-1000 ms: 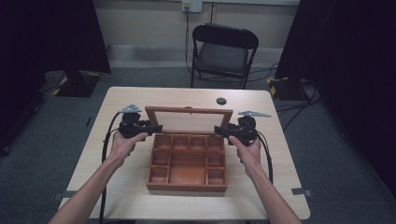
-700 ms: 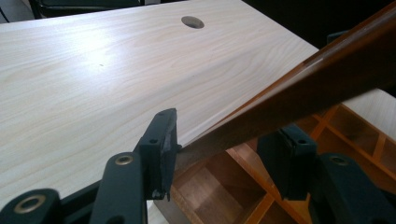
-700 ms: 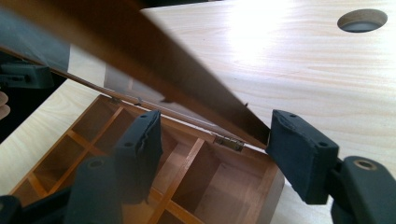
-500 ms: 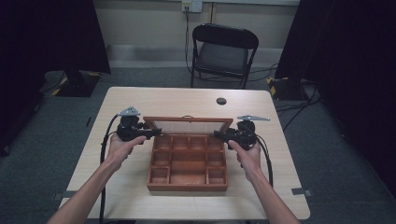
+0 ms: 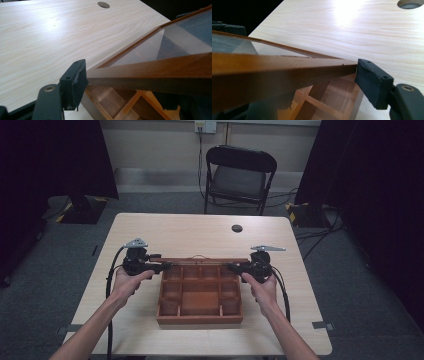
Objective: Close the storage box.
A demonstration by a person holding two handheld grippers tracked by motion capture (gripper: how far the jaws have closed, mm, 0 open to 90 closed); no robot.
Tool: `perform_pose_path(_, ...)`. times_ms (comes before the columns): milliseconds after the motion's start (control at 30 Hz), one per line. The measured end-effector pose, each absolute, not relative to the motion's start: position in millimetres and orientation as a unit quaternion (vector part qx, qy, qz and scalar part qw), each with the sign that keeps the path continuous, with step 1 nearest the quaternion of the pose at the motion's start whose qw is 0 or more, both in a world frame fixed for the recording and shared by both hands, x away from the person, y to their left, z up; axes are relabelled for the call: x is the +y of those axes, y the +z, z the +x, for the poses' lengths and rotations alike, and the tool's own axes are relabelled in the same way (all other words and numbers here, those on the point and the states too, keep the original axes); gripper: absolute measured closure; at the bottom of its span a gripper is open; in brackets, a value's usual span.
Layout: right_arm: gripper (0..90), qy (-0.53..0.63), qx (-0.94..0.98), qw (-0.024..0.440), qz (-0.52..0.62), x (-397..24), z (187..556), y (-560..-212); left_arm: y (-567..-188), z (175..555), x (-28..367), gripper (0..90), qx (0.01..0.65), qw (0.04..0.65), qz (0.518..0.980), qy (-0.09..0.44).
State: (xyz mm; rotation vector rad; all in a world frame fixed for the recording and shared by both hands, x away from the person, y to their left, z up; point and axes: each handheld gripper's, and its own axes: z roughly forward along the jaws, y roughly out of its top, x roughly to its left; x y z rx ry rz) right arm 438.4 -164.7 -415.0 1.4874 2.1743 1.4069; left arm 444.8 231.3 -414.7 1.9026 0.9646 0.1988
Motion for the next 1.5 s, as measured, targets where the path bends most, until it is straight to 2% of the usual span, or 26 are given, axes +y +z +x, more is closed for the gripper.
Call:
perform_pose_path(133,33.8,0.468,0.726,0.076,0.499,-159.7,437.1,-415.7,-414.1,443.0,233.6,25.8,0.402,0.475,0.779,0.079)
perform_pose_path(567,32.8,0.456,0.738,0.078,0.491,-155.0,434.5,-416.1,-415.9,430.2,235.4,21.5,0.397,0.485,0.774,0.087)
perform_pose_path(833,29.5,0.438,0.756,0.072,0.481,-159.6,432.9,-425.4,-416.4,425.8,237.2,22.1,0.389,0.481,0.78,0.097)
perform_pose_path(1033,32.5,0.407,0.758,0.09,0.501,-177.6,440.3,-428.9,-419.0,424.1,238.2,21.1,0.389,0.483,0.779,0.092)
perform_pose_path(1500,35.8,0.425,0.731,0.099,0.524,-203.5,440.8,-422.1,-417.8,411.6,240.2,19.5,0.387,0.484,0.779,0.095)
